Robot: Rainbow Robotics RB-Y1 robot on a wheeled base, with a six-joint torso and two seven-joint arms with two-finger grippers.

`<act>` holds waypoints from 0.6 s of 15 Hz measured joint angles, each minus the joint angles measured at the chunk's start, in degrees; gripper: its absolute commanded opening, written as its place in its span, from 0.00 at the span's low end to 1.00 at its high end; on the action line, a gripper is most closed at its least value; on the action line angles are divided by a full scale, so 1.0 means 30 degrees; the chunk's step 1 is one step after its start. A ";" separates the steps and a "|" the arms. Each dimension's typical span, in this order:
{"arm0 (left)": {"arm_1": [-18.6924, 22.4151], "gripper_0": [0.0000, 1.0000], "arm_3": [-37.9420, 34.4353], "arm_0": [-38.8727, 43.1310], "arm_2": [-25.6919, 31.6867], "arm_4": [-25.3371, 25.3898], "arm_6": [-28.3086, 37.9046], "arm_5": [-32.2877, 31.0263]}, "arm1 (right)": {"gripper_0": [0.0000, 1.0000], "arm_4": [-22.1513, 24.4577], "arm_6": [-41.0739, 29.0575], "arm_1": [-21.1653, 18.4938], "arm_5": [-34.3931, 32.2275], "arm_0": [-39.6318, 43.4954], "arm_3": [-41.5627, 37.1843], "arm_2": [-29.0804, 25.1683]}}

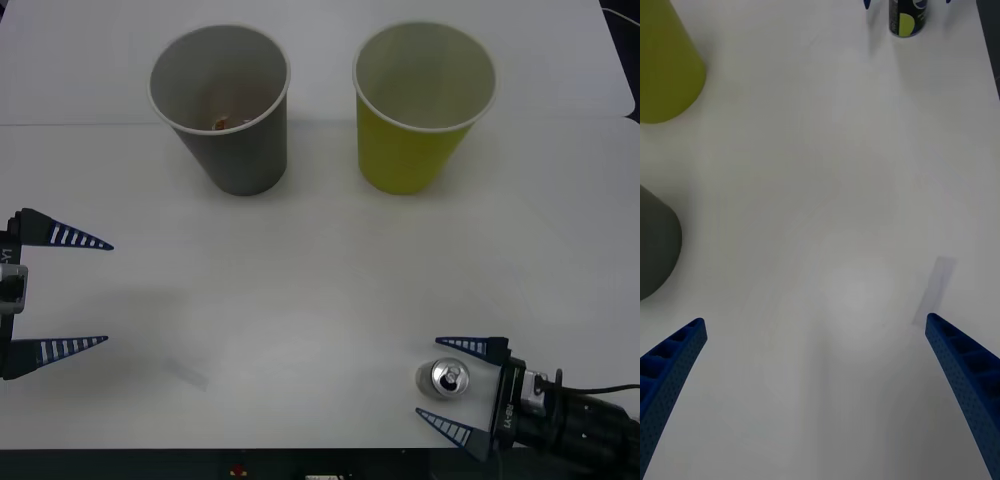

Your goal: Put the can into the green bin and the plastic bottle into the gray bin

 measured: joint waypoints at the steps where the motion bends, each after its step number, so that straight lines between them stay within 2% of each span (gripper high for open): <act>1: 0.0000 1.00 0.0000 0.0000 0.0000 0.0000 0.0000 0.0000 | 0.88 0.0000 0.0107 0.0022 0.0005 -0.0014 -0.0004 0.0022; 2: 0.0000 1.00 0.0000 0.0000 0.0000 0.0000 0.0000 0.0000 | 0.36 0.0000 0.0196 0.0025 0.0006 -0.0012 -0.0018 0.0025; 3: 0.0000 1.00 0.0000 0.0000 0.0000 0.0000 0.0000 0.0000 | 0.00 -0.0007 0.0285 0.0020 0.0006 -0.0023 -0.0016 0.0025; 9: 0.0000 1.00 0.0000 0.0000 0.0000 0.0000 0.0000 0.0000 | 0.00 -0.0141 0.0469 0.0021 -0.0046 -0.0055 -0.0003 0.0026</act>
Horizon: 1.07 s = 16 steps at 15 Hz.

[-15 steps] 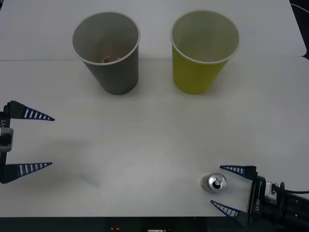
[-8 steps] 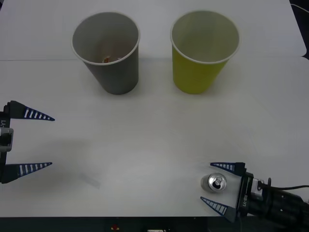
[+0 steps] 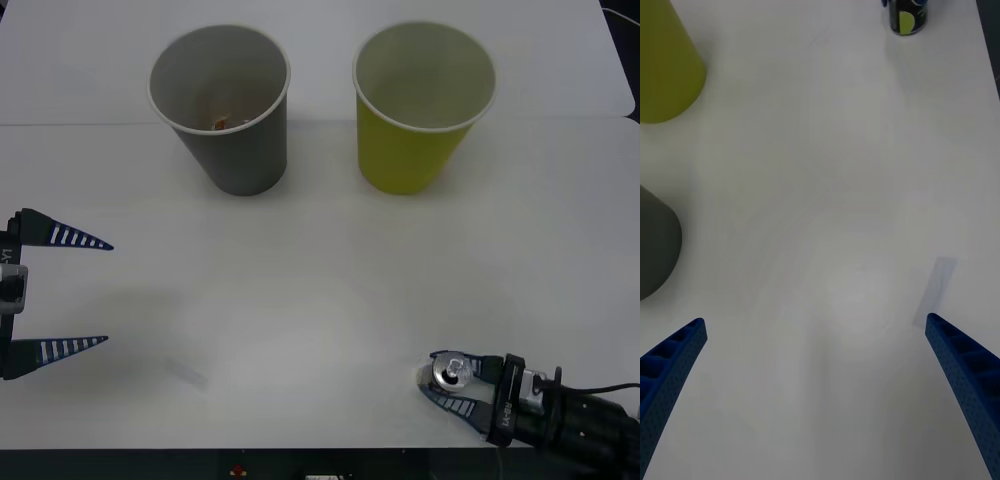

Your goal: Put the can into the green bin and the plastic bottle into the gray bin

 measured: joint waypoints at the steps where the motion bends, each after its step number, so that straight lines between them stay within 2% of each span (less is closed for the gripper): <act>1: 0.0000 1.00 0.0000 0.0000 0.0000 0.0000 0.0000 0.0000 | 0.00 -0.0011 0.0000 -0.0003 -0.0054 0.0000 -0.0002 0.0000; 6: 0.0000 1.00 0.0000 0.0000 0.0000 0.0000 0.0000 0.0000 | 0.00 -0.0117 -0.0222 -0.0252 -0.0604 0.0031 -0.0049 -0.0605; 8: 0.0000 1.00 0.0000 0.0000 0.0000 0.0000 0.0000 0.0000 | 0.00 0.0712 -0.0707 -0.0530 -0.0644 0.0282 -0.0354 -0.1633; 13: 0.0000 1.00 0.0000 0.0000 0.0000 0.0000 0.0000 0.0000 | 0.00 0.5168 -0.4583 -0.1116 -0.0648 0.1783 -0.1825 -0.6342; 16: 0.0000 1.00 0.0000 0.0000 0.0000 0.0000 0.0000 0.0000 | 0.00 0.8901 -0.8267 -0.1276 -0.0540 0.3172 -0.3123 -1.0555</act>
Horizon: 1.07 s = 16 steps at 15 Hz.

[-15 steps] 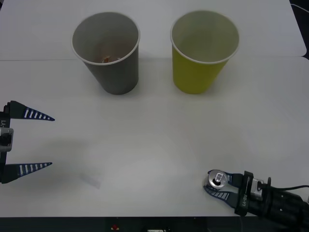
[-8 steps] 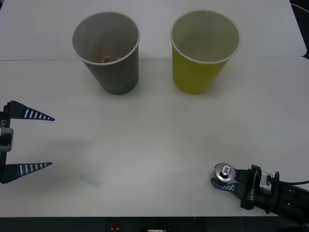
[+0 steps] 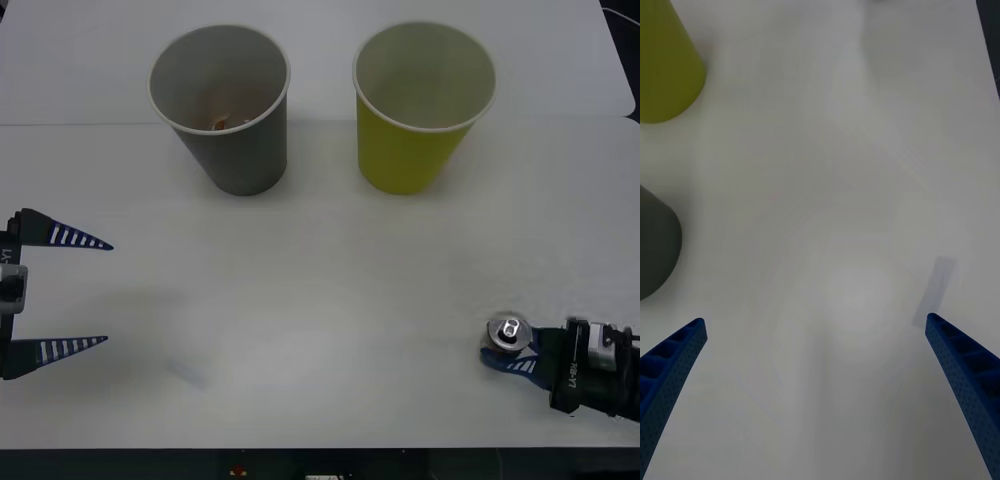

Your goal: Put the can into the green bin and the plastic bottle into the gray bin

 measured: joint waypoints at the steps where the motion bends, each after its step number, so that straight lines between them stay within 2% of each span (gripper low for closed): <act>1: 0.0000 1.00 0.0000 0.0000 0.0000 0.0000 0.0000 0.0000 | 0.00 0.1347 -0.1234 -0.0017 0.0070 0.0489 -0.0632 -0.1316; 5: 0.0000 1.00 0.0000 0.0000 0.0000 0.0000 0.0000 0.0000 | 0.00 0.6391 -0.7408 0.0055 0.0725 0.3108 -0.5177 -0.6569; 8: 0.0000 1.00 0.0000 0.0000 0.0000 0.0000 0.0000 0.0000 | 0.00 0.9692 -1.2773 0.0738 0.0814 0.4666 -0.8534 -1.0012; 12: 0.0000 1.00 0.0000 0.0000 0.0000 0.0000 0.0000 0.0000 | 0.00 1.3564 -1.9574 0.2064 0.0675 0.5293 -1.2162 -1.3160; 16: 0.0000 1.00 0.0000 0.0000 0.0000 0.0000 0.0000 0.0000 | 0.00 1.6854 -2.6013 0.3014 0.0666 0.5284 -1.5647 -1.4904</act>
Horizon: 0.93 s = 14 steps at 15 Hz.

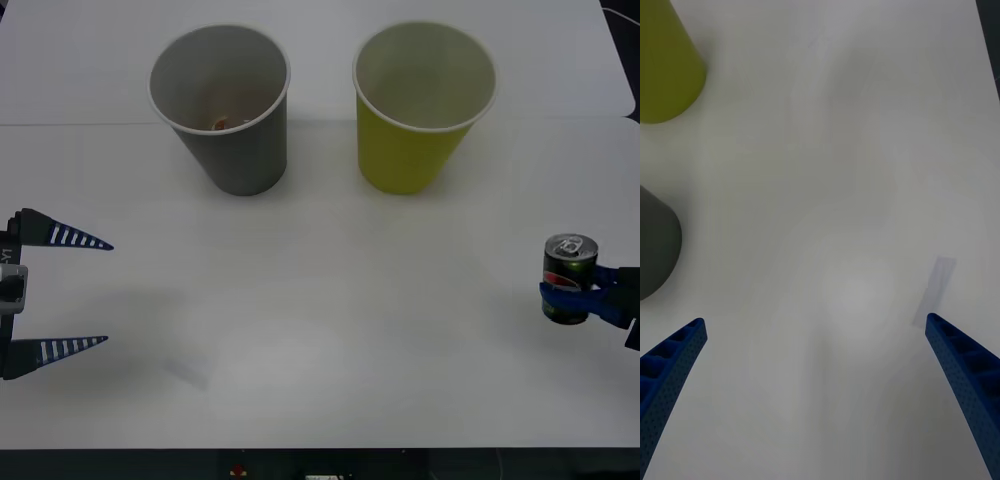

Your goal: Put the can into the green bin and the plastic bottle into the gray bin

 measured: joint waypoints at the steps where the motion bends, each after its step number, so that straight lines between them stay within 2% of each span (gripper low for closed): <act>1: 0.0000 1.00 0.0000 0.0000 0.0000 0.0000 0.0000 0.0000 | 0.00 0.0673 -0.1652 0.0136 -0.0011 -0.0067 -0.0916 -0.0291; 5: 0.0000 1.00 0.0000 0.0000 0.0000 0.0000 0.0000 0.0000 | 0.00 0.3164 -0.8547 0.0315 -0.0223 -0.0538 -0.4322 -0.0999; 8: 0.0000 1.00 0.0000 0.0000 0.0000 0.0000 0.0000 0.0000 | 0.00 0.4737 -1.3003 0.0317 -0.1685 -0.2143 -0.5886 -0.1305; 10: 0.0000 1.00 0.0000 0.0000 0.0000 0.0000 0.0000 0.0000 | 0.00 0.5196 -1.3863 0.0311 -0.2809 -0.3530 -0.5956 -0.1487; 14: 0.0000 1.00 0.0000 0.0000 0.0000 0.0000 0.0000 0.0000 | 0.00 0.7241 -1.3912 -0.0116 -0.5408 -0.7064 -0.5816 -0.1344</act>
